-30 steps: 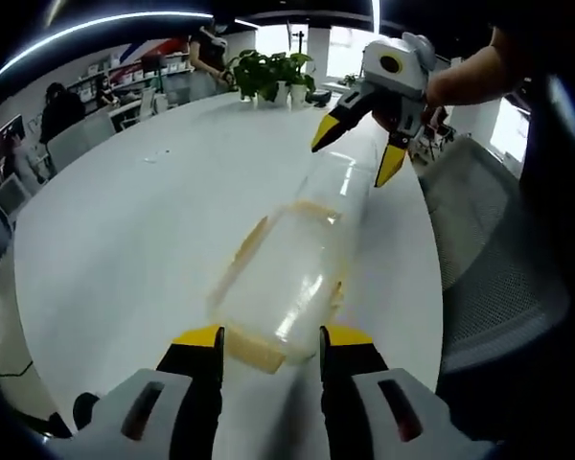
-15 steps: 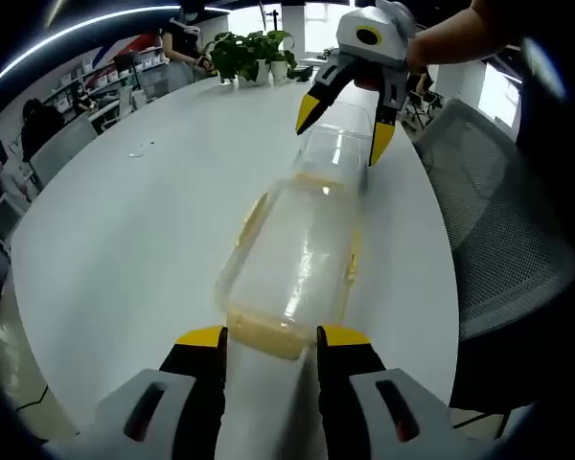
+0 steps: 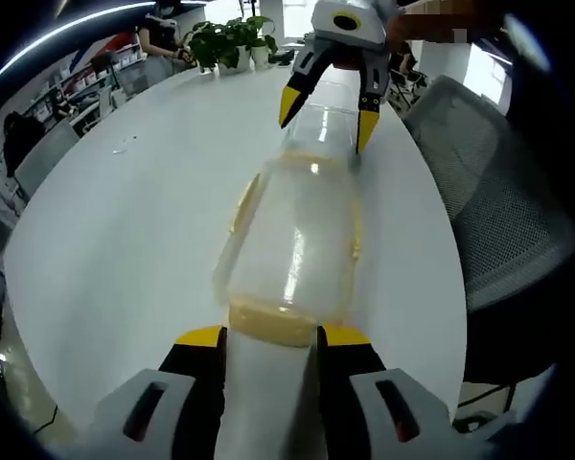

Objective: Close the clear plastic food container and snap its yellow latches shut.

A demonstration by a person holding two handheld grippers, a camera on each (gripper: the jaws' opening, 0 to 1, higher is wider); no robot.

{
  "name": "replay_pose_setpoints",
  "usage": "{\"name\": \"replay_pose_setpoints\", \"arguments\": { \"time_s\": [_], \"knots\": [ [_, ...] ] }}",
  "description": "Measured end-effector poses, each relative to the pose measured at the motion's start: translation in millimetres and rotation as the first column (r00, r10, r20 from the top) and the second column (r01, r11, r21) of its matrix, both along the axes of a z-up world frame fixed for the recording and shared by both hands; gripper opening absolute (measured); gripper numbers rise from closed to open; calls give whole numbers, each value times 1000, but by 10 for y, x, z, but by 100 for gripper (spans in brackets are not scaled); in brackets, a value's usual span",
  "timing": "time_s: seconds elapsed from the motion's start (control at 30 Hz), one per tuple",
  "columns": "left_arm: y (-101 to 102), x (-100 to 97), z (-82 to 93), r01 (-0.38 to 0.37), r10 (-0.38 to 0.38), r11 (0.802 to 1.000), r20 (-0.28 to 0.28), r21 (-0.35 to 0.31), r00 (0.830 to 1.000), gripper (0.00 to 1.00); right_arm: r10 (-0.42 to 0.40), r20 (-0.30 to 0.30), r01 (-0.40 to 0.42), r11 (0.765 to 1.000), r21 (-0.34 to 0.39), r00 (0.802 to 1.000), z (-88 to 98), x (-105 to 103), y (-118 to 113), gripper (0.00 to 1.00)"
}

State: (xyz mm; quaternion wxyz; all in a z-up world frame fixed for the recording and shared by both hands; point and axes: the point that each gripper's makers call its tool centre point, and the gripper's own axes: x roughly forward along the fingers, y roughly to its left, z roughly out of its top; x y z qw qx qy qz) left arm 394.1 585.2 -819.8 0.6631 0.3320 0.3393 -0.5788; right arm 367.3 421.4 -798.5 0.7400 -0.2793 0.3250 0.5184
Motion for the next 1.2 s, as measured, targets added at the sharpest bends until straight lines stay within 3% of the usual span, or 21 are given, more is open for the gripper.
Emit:
{"name": "replay_pose_setpoints", "arguments": {
  "time_s": [0.53,0.7,1.0,1.2],
  "knots": [
    [-13,16,-61,143,-143,987,-12,72,990,36,60,-41,-63,995,-81,997,-128,55,16,50],
    [-18,-1,-70,175,-172,981,-43,87,984,36,80,-58,-86,991,-105,995,-164,71,26,48],
    [-23,17,-88,210,-205,971,-60,112,977,43,140,-107,-158,970,-186,984,-308,34,-13,45],
    [-37,11,-143,254,-248,958,-60,136,967,43,140,-119,-163,964,-209,983,-354,43,-34,41]
  ]
}}
